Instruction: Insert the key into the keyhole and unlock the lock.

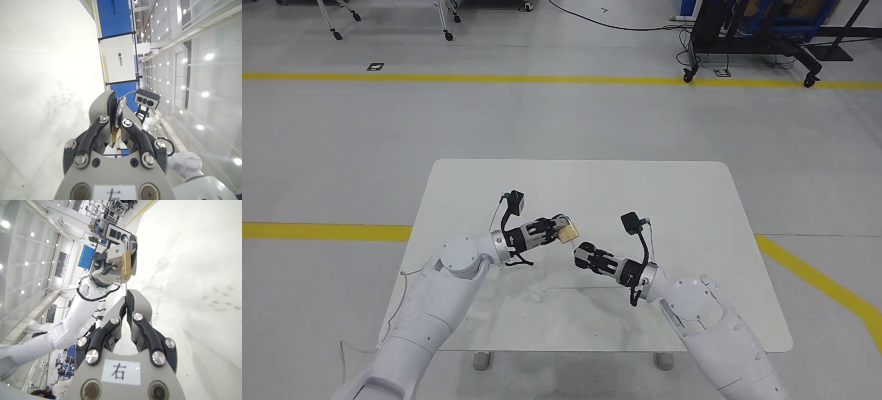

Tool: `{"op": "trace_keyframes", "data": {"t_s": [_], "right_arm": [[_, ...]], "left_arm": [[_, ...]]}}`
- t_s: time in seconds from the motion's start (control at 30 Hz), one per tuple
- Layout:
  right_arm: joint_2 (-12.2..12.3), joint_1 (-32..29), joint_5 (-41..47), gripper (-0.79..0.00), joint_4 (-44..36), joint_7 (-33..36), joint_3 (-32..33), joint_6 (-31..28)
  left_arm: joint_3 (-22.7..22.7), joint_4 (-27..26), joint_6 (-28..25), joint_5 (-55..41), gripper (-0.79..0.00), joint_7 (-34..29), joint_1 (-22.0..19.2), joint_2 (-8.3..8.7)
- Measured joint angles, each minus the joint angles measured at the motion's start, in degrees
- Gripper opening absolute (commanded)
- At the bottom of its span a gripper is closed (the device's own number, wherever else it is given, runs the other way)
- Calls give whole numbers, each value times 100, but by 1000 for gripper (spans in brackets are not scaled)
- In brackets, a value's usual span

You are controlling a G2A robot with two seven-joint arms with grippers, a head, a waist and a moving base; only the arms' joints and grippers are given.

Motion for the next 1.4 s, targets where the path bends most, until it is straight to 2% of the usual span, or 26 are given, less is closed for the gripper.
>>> {"op": "trace_keyframes", "data": {"t_s": [0.53, 0.97, 1.0, 1.03, 1.2, 1.4], "right_arm": [[47, -27, -123, -785, -46, -97, 32, 10], [17, 66, -399, -785, 70, -699, -108, 40], [9, 72, -366, -579, 89, -790, -113, 18], [2, 75, -318, 0, 106, -861, -119, -10], [-36, 92, -36, 0, 172, -1252, -130, -195], [-36, 92, -36, 0, 173, -1244, -132, -195]], "left_arm": [[42, 12, -10, 38, -785, -77, -19, -2], [52, 26, 47, -142, -785, -110, -3, -17], [40, 27, 79, -220, -785, -64, 7, -23], [26, 27, 99, -290, -785, -32, 15, -29], [-63, 55, 181, -592, -785, 60, 38, -39], [-160, 60, 280, -911, -785, 316, 96, -59]]}}
